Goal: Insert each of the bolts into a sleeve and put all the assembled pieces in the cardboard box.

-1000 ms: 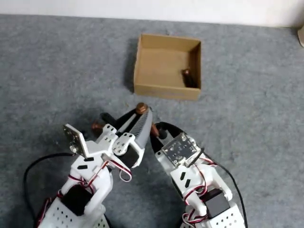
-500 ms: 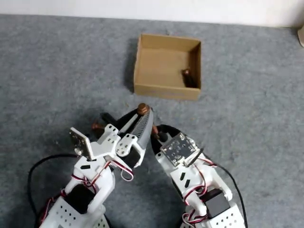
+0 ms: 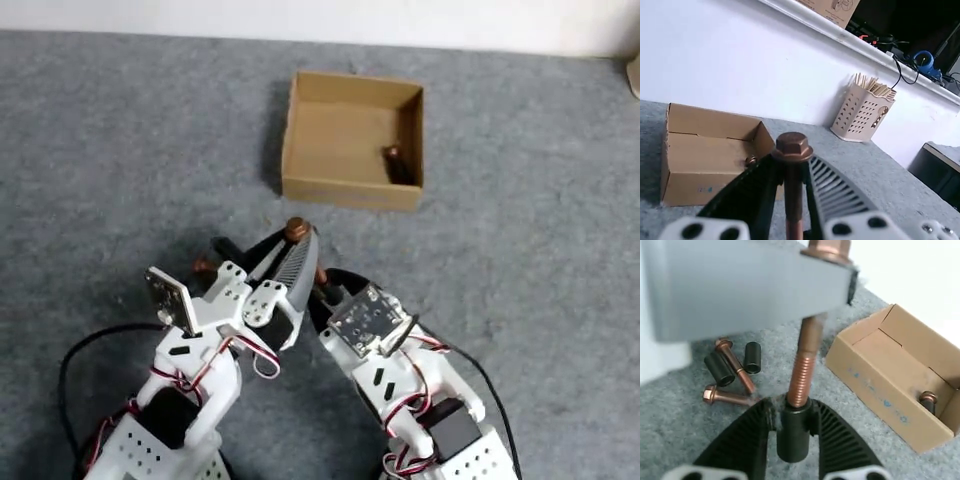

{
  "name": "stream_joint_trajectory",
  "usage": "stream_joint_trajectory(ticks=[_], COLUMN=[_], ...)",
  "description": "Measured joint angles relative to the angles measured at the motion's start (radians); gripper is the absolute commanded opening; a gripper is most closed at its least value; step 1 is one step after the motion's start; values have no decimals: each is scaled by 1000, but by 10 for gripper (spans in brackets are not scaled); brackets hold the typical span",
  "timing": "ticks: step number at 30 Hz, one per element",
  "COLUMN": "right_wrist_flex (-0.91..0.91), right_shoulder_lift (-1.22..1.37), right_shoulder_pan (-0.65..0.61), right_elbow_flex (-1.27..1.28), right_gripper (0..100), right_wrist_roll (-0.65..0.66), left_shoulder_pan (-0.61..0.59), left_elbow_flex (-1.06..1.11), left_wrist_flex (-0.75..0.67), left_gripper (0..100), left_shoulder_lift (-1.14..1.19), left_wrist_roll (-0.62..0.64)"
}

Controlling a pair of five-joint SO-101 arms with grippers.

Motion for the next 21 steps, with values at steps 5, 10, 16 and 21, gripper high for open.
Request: stream_joint_trajectory(ticks=[5,10,16,21], right_wrist_flex=[0,0,0,-51], right_shoulder_lift=[0,-2,-2,0], right_shoulder_pan=[-2,-2,-2,0], right_elbow_flex=[-3,-18,-20,-20], right_gripper=[4,4,4,4], right_wrist_roll=[0,0,0,0], left_shoulder_pan=[0,5,5,44], left_elbow_flex=[6,8,8,8], left_wrist_flex=[0,0,3,28], left_gripper=[5,5,5,5], left_shoulder_lift=[0,2,2,-3], left_wrist_roll=[-2,0,0,-2])
